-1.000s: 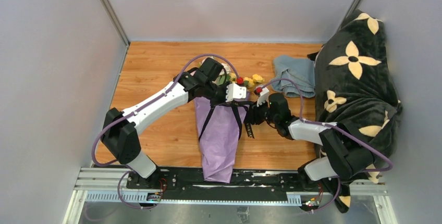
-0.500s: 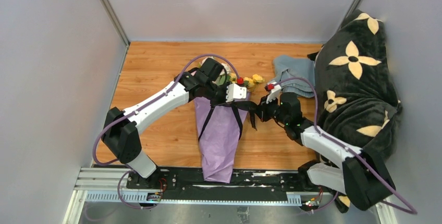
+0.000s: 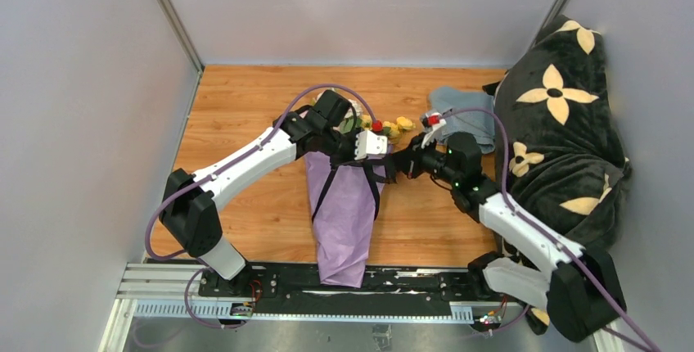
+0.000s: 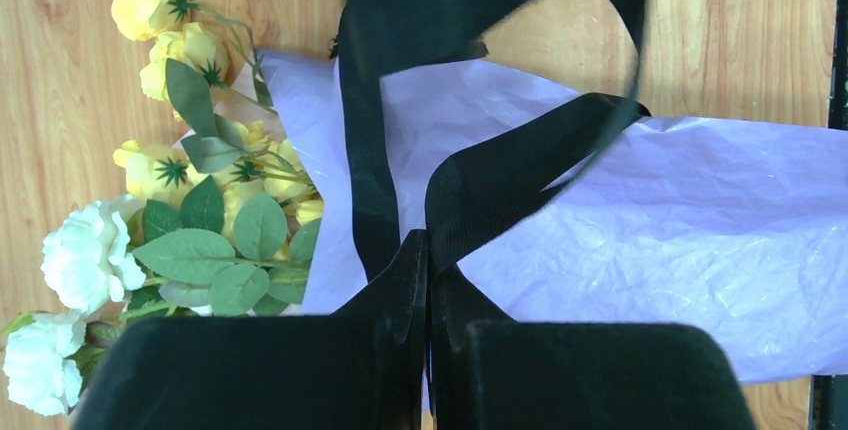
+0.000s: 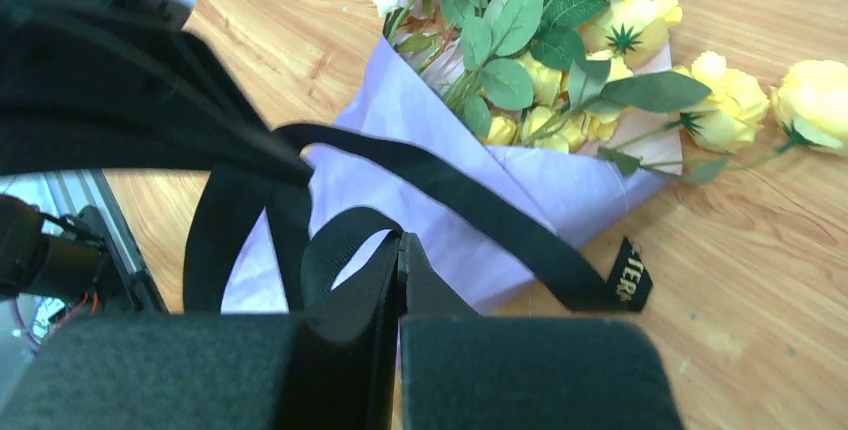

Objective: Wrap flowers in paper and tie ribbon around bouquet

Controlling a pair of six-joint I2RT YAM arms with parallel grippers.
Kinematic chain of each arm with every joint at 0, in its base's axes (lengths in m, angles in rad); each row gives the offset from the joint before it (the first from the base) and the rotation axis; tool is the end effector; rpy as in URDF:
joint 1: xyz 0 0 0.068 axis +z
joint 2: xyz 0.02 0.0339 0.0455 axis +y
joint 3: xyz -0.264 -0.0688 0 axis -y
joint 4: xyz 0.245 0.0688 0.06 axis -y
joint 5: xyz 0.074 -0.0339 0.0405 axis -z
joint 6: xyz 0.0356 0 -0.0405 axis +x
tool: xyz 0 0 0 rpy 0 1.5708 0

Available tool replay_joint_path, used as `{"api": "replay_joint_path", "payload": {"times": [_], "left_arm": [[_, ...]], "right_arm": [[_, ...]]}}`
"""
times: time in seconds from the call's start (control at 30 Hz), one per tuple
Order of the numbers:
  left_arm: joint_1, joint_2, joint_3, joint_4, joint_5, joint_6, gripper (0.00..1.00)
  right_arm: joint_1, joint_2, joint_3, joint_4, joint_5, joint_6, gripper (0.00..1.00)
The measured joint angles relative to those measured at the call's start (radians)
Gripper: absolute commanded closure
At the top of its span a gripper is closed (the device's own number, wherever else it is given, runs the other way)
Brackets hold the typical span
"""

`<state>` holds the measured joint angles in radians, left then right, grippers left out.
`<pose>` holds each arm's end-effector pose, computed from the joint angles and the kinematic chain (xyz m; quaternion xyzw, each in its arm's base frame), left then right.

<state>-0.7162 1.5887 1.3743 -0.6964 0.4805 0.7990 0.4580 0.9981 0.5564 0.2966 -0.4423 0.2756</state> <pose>0.2469 -0.2367 0.3006 0.6874 0.6146 -0.2119 0.3238 0.1988 0.1150 0.2695 -0.2101 0.7219 0.3837 0.5361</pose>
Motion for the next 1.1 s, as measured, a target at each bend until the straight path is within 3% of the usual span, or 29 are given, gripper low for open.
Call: {"api": "replay_joint_path", "payload": {"times": [0.23, 0.53, 0.57, 0.7, 0.77, 0.87, 1.1], "left_arm": [[0.0, 0.0, 0.0, -0.011, 0.007, -0.004, 1.0], [0.0, 0.0, 0.0, -0.015, 0.006, -0.006, 1.0], [0.0, 0.0, 0.0, -0.016, 0.006, -0.006, 1.0], [0.0, 0.0, 0.0, -0.017, 0.006, -0.006, 1.0], [0.0, 0.0, 0.0, -0.016, 0.006, -0.006, 1.0], [0.0, 0.0, -0.007, -0.01, 0.007, -0.007, 1.0], [0.0, 0.041, -0.027, 0.028, 0.011, -0.05, 1.0]], "right_arm": [[0.014, 0.295, 0.104, 0.138, -0.09, 0.153, 1.0], [0.098, 0.412, 0.141, 0.051, -0.334, 0.194, 1.0], [0.101, 0.43, 0.155, 0.022, -0.372, 0.184, 0.98], [0.106, 0.529, 0.233, -0.153, -0.441, 0.111, 0.67], [0.1, 0.546, 0.265, -0.303, -0.422, 0.045, 0.57], [0.089, 0.529, 0.32, -0.449, -0.366, -0.023, 0.52], [0.036, 0.556, 0.621, -0.777, -0.167, -0.199, 0.52]]}}
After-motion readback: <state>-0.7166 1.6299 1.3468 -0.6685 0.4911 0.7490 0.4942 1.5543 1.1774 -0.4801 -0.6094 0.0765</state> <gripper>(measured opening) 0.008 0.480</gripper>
